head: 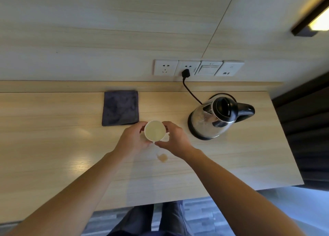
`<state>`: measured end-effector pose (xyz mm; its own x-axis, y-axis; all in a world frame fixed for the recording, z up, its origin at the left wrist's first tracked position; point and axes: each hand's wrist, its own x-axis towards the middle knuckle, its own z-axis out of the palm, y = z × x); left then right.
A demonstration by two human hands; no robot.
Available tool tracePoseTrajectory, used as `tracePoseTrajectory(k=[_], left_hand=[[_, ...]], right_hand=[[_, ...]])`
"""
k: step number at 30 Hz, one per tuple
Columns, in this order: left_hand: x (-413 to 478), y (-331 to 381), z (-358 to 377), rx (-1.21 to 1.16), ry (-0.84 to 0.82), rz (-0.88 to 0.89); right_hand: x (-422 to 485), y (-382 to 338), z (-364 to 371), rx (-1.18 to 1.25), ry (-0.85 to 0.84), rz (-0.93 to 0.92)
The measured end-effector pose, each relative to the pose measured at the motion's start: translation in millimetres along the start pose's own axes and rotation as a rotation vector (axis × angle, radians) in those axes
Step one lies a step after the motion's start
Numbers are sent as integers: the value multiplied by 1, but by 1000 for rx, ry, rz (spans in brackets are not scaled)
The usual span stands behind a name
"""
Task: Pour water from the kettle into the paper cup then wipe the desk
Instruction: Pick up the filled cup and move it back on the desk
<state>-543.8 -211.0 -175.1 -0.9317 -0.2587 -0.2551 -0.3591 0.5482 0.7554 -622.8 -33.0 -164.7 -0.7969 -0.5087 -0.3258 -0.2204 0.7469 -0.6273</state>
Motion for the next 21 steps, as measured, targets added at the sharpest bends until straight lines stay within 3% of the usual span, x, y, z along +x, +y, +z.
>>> tracePoseTrajectory(k=[21], left_hand=[[127,26,-29,-74,82,7]], right_hand=[[124,-19,-56,120,33,34]])
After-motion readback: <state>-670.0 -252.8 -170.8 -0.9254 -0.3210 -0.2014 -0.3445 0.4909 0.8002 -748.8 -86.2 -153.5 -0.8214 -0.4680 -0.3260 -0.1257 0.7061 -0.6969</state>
